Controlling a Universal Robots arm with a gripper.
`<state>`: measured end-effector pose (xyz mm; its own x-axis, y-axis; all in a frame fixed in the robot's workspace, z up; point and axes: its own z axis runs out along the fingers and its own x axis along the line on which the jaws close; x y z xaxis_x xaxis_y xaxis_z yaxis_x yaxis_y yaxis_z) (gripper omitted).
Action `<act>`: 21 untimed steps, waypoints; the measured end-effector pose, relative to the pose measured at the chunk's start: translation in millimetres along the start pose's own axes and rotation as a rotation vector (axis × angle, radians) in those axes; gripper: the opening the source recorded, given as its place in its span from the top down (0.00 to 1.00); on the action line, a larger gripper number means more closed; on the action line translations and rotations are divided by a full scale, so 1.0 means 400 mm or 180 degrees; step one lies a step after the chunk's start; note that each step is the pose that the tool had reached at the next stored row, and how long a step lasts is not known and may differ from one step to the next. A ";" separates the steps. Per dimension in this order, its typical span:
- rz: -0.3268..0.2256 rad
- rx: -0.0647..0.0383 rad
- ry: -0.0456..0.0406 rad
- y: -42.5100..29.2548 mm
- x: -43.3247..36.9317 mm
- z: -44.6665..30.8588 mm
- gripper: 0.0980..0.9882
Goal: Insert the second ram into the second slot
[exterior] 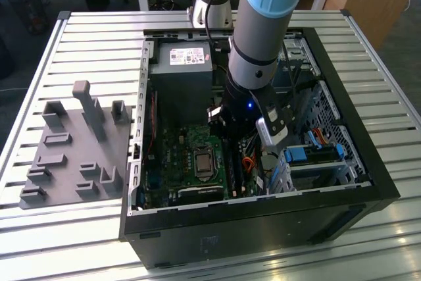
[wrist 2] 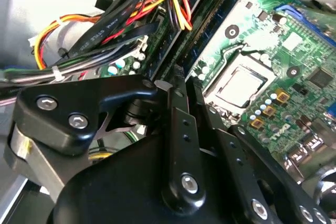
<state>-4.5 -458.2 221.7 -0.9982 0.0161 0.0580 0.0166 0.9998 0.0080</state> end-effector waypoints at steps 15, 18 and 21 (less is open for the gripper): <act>0.0000 0.0000 -0.0002 0.000 0.001 -0.017 0.99; 0.0000 0.0000 -0.0002 0.000 0.001 -0.014 0.99; 0.0000 0.0000 -0.0002 0.000 0.000 -0.010 0.99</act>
<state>-4.5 -458.2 225.6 -0.9982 0.0160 0.0574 0.0165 0.9998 0.0080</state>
